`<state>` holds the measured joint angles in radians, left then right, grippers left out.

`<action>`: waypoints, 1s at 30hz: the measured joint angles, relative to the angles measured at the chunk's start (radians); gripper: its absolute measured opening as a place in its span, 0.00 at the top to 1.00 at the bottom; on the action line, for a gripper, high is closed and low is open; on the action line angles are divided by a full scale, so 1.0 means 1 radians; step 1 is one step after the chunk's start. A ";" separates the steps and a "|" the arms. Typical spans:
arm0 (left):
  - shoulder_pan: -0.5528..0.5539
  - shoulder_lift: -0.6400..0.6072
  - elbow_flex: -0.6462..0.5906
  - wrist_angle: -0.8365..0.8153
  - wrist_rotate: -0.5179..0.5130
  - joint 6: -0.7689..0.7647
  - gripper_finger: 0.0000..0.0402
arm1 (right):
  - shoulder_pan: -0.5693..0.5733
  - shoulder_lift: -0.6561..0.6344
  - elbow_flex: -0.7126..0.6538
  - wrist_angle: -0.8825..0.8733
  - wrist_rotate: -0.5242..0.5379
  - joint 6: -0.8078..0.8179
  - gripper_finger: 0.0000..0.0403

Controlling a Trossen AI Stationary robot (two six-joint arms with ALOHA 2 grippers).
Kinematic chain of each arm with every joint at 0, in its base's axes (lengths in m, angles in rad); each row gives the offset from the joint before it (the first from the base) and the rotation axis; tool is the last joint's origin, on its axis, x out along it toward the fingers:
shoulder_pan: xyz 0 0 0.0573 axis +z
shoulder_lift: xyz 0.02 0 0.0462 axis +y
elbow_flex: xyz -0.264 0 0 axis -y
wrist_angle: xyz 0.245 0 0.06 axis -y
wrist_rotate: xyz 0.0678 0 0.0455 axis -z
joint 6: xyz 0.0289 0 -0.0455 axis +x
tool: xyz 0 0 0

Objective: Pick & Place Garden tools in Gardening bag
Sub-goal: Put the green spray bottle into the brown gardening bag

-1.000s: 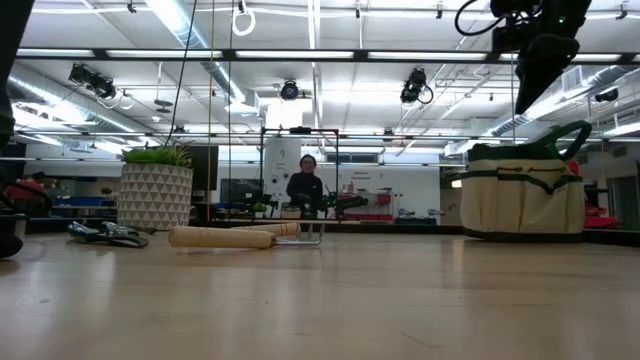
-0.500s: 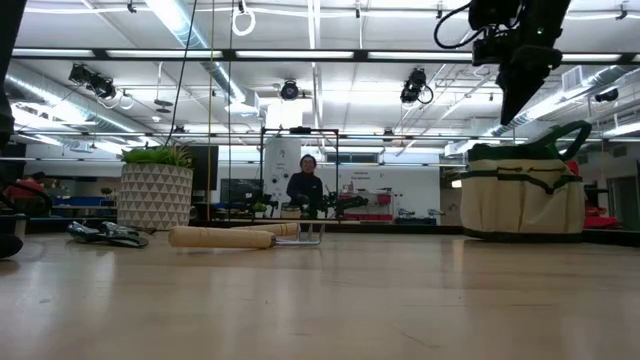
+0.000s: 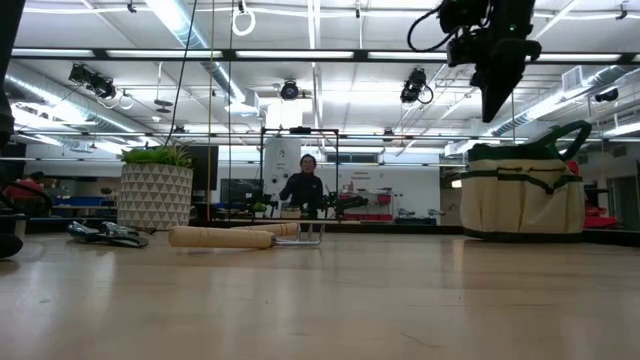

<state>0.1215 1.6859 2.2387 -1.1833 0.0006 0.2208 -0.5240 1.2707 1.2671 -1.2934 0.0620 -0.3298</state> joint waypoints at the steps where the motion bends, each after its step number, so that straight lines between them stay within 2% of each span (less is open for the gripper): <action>1: 0.000 0.000 0.000 -0.002 0.000 0.000 0.65 | 0.003 0.010 0.000 -0.011 0.000 0.000 1.00; 5: 0.000 0.000 0.000 -0.005 -0.001 0.001 0.65 | 0.015 0.048 0.000 -0.067 0.008 0.007 1.00; 10: 0.000 0.000 0.000 -0.004 -0.001 0.001 0.65 | 0.022 0.075 0.000 -0.115 0.069 0.003 1.00; 30: 0.000 0.000 0.000 -0.014 -0.007 0.001 0.65 | 0.022 0.091 0.000 -0.087 0.049 -0.045 1.00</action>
<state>0.1215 1.6859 2.2387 -1.1969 -0.0062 0.2222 -0.5022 1.3617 1.2675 -1.3803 0.1108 -0.3752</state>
